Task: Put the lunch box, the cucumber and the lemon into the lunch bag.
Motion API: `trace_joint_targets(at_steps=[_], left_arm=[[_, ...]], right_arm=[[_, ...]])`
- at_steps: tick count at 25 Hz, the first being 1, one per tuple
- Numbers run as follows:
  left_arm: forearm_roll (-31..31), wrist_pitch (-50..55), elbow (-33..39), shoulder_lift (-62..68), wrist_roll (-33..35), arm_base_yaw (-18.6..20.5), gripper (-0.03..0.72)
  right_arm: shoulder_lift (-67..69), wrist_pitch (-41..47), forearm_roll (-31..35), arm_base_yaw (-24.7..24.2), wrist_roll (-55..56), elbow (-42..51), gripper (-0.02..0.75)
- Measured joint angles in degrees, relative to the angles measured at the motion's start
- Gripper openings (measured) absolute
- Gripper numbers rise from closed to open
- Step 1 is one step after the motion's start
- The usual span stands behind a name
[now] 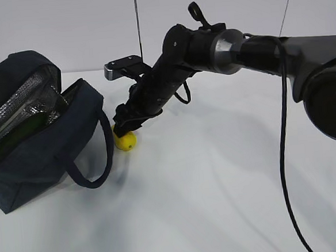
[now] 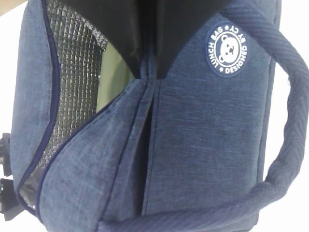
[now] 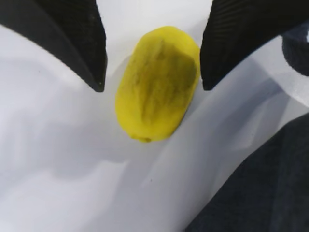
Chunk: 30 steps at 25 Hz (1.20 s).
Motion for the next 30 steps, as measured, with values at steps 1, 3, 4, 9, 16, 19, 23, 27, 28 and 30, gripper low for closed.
trace_joint_targets(at_steps=[1,3,4,9,16,19,23,27,28,30], left_arm=[[0.0,0.0,0.0,0.0,0.0,0.0,-0.006],[0.0,0.0,0.0,0.0,0.0,0.0,-0.006],[0.0,0.0,0.0,0.0,0.0,0.0,-0.006],[0.0,0.0,0.0,0.0,0.0,0.0,-0.006],[0.0,0.0,0.0,0.0,0.0,0.0,-0.006],[0.0,0.0,0.0,0.0,0.0,0.0,-0.006],[0.0,0.0,0.0,0.0,0.0,0.0,-0.006],[0.0,0.0,0.0,0.0,0.0,0.0,-0.006],[0.0,0.0,0.0,0.0,0.0,0.0,-0.006],[0.0,0.0,0.0,0.0,0.0,0.0,-0.006]], right_arm=[[0.0,-0.1,0.3,0.0,0.0,0.0,0.458],[0.0,-0.2,0.6,0.0,0.0,0.0,0.458],[0.0,-0.2,0.9,0.0,0.0,0.0,0.458],[0.0,-0.4,2.0,0.0,0.0,0.0,0.457],[0.5,-0.9,2.5,0.0,0.0,0.0,0.456],[1.0,-0.9,2.6,0.2,0.0,0.0,0.456],[1.0,-0.9,2.6,0.3,0.0,0.0,0.456],[1.3,-0.9,2.6,0.3,0.0,0.0,0.456],[1.4,-0.9,2.6,0.3,0.0,0.0,0.455],[1.7,-0.9,2.6,0.3,0.0,0.0,0.438]])
